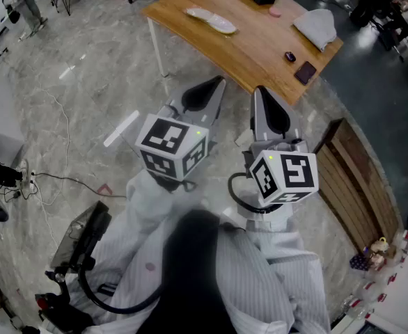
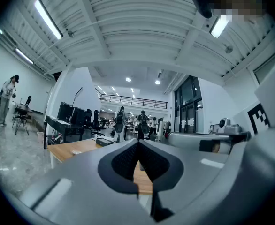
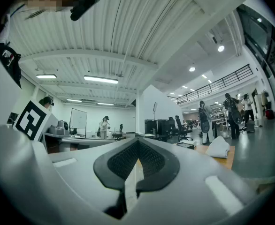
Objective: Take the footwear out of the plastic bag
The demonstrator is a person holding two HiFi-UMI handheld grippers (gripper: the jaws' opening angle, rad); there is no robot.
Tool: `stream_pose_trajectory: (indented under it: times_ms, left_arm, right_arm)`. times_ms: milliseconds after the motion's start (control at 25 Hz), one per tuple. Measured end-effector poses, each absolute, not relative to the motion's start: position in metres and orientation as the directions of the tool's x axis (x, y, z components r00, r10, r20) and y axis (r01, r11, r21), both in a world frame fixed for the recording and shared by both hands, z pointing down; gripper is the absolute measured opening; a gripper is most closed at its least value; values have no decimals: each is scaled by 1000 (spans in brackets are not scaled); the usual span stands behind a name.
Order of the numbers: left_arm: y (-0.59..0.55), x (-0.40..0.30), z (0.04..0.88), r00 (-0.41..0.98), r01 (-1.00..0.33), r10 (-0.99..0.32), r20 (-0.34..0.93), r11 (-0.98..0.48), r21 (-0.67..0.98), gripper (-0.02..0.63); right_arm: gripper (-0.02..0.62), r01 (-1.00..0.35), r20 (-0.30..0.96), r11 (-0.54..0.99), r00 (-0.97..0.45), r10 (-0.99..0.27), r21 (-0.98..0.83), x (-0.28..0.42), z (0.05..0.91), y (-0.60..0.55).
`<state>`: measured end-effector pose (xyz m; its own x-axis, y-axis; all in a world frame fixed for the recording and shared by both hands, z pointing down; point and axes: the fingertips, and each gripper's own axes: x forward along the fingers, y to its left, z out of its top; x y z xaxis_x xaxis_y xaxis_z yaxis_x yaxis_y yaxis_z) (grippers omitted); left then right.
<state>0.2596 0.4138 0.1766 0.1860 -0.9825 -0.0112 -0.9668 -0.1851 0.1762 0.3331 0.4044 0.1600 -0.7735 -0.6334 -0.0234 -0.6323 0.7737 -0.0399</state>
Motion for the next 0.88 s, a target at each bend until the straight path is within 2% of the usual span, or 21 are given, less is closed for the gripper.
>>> stream_pose_trajectory:
  times_ms: [600, 880]
  left_arm:
    - [409, 263, 185, 181, -963, -984, -1, -177, 204, 0]
    - [383, 221, 197, 163, -951, -987, 12, -154, 267, 0]
  right_arm:
    - [14, -618, -22, 783, -784, -620, -65, 340, 165, 394]
    - [14, -605, 10, 791, -795, -607, -87, 308, 184, 365]
